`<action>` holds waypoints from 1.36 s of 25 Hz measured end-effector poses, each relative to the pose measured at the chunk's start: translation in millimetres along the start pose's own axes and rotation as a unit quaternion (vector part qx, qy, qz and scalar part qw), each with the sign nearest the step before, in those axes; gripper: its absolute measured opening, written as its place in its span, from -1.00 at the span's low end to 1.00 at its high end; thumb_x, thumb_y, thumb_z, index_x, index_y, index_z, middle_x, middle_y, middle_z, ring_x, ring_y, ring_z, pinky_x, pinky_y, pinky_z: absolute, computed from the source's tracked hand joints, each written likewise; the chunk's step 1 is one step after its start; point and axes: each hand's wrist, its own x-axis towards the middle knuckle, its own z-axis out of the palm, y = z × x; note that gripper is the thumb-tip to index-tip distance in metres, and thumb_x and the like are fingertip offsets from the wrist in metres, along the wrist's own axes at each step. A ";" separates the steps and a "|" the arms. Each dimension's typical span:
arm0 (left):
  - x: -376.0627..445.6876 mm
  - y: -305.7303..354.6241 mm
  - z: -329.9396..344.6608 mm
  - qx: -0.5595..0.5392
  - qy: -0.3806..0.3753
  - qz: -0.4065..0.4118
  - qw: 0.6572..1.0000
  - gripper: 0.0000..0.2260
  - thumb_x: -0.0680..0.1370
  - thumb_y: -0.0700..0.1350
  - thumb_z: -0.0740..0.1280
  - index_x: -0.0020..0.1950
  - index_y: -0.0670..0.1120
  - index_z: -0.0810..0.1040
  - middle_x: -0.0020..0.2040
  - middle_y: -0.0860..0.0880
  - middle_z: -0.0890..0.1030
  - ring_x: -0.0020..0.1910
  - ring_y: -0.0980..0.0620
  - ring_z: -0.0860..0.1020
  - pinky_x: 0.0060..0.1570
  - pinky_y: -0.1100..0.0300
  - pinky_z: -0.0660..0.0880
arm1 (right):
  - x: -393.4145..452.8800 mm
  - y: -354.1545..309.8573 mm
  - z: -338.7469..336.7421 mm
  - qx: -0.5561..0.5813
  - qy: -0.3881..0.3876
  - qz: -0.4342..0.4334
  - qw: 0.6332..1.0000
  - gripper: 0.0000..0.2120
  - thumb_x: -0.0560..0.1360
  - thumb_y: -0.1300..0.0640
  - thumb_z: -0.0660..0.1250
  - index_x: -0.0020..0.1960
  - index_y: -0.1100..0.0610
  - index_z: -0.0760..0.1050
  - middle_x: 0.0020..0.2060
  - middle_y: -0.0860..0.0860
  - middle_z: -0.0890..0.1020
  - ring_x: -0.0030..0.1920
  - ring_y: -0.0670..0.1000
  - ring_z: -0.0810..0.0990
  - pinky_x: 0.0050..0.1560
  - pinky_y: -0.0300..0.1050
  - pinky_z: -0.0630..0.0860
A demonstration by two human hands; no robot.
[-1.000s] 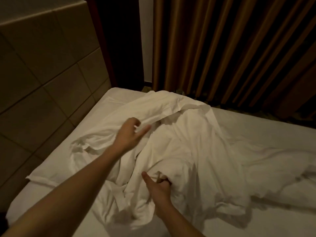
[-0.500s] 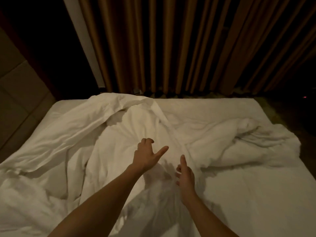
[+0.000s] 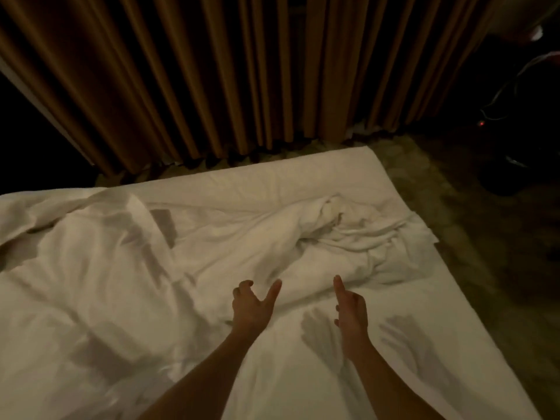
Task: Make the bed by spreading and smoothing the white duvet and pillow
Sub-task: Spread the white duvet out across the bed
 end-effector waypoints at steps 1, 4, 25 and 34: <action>3.3 8.0 21.2 -0.008 0.006 -0.010 1.000 0.00 0.29 0.51 0.26 0.50 -0.18 0.31 0.42 -0.21 0.38 0.37 -0.21 0.43 0.35 -0.09 0.41 | 20.4 -2.7 -15.2 -0.008 0.011 0.002 1.000 -0.30 0.20 -0.48 0.48 -0.07 0.08 0.41 -0.14 0.01 0.48 -0.14 -0.01 0.48 0.03 -0.02 0.49; 21.8 38.0 78.7 -0.035 0.000 -0.027 0.999 0.01 0.28 0.51 0.30 0.52 -0.13 0.26 0.46 -0.19 0.30 0.41 -0.23 0.38 0.39 -0.14 0.39 | 91.8 -11.1 -44.2 -0.005 0.010 -0.003 1.000 -0.44 0.33 -0.33 0.52 0.02 0.07 0.44 -0.03 -0.01 0.53 -0.02 0.00 0.52 0.23 0.08 0.49; 182.5 99.2 4.4 -0.415 0.236 -0.204 0.855 -0.18 0.46 0.41 0.36 0.52 -0.13 0.33 0.42 -0.13 0.48 0.37 -0.21 0.49 0.22 -0.08 0.47 | 194.2 -81.1 105.2 0.092 -0.181 0.077 0.976 0.38 0.16 -0.34 0.59 0.59 -0.19 -0.35 0.62 -0.13 0.01 0.58 0.05 0.16 0.49 0.30 0.26; 233.7 186.1 -99.0 -0.182 0.301 0.017 0.936 -0.43 0.36 0.26 0.55 0.12 -0.13 0.55 0.03 -0.02 0.57 0.07 -0.05 0.55 0.11 0.08 0.50 | 190.7 -161.6 209.6 0.199 0.010 0.043 0.979 0.03 0.19 0.00 0.72 0.49 0.19 0.26 0.37 0.08 0.52 0.22 0.03 0.55 0.26 -0.08 0.51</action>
